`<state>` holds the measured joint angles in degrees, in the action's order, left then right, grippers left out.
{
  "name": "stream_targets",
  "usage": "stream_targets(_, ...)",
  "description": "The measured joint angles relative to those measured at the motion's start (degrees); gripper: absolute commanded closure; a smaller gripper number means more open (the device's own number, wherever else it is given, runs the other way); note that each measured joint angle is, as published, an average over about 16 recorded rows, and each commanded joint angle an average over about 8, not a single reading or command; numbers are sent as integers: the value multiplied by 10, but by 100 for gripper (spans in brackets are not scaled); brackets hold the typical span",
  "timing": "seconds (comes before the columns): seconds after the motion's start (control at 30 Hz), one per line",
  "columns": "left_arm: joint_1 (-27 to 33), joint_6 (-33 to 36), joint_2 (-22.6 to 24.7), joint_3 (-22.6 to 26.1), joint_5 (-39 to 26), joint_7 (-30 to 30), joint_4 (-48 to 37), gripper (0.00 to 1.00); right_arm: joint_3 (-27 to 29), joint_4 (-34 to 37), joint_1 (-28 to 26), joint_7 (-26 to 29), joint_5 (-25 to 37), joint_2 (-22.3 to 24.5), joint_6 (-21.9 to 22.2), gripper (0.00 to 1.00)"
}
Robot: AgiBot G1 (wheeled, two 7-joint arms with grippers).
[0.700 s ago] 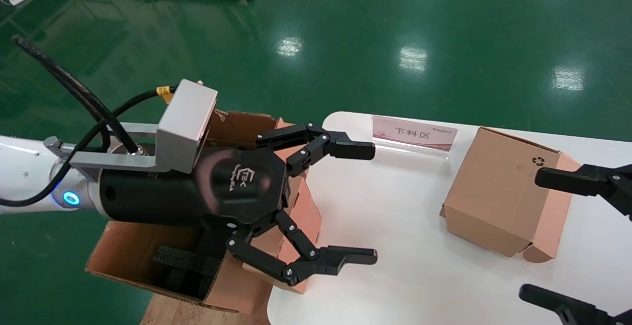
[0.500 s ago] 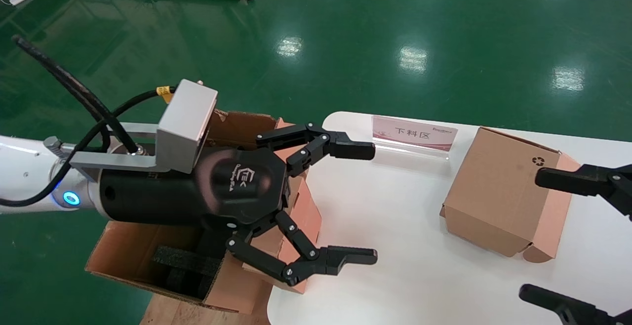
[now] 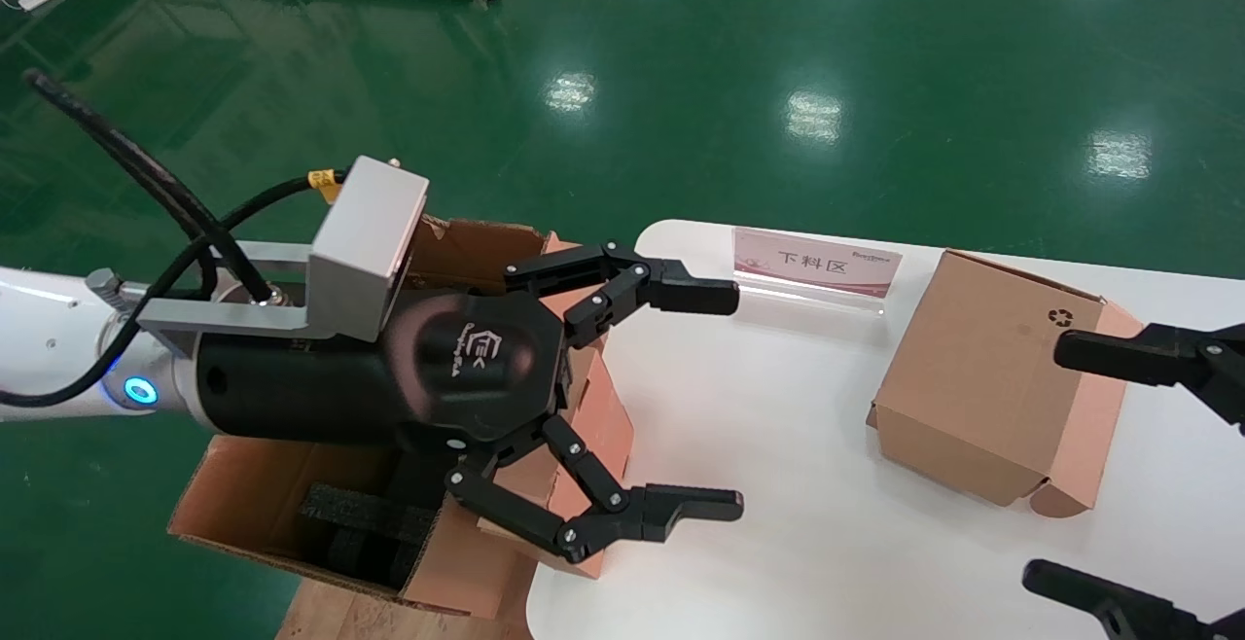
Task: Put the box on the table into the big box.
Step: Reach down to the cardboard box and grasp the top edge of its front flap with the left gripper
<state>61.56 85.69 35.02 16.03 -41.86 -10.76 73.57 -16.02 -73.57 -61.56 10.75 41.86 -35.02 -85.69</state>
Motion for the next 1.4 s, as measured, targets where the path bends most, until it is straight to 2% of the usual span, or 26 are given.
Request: stream_targets(1.4, 0, 0, 0, 0, 0, 0, 0, 0, 0, 0, 0, 0, 0, 0, 0, 0)
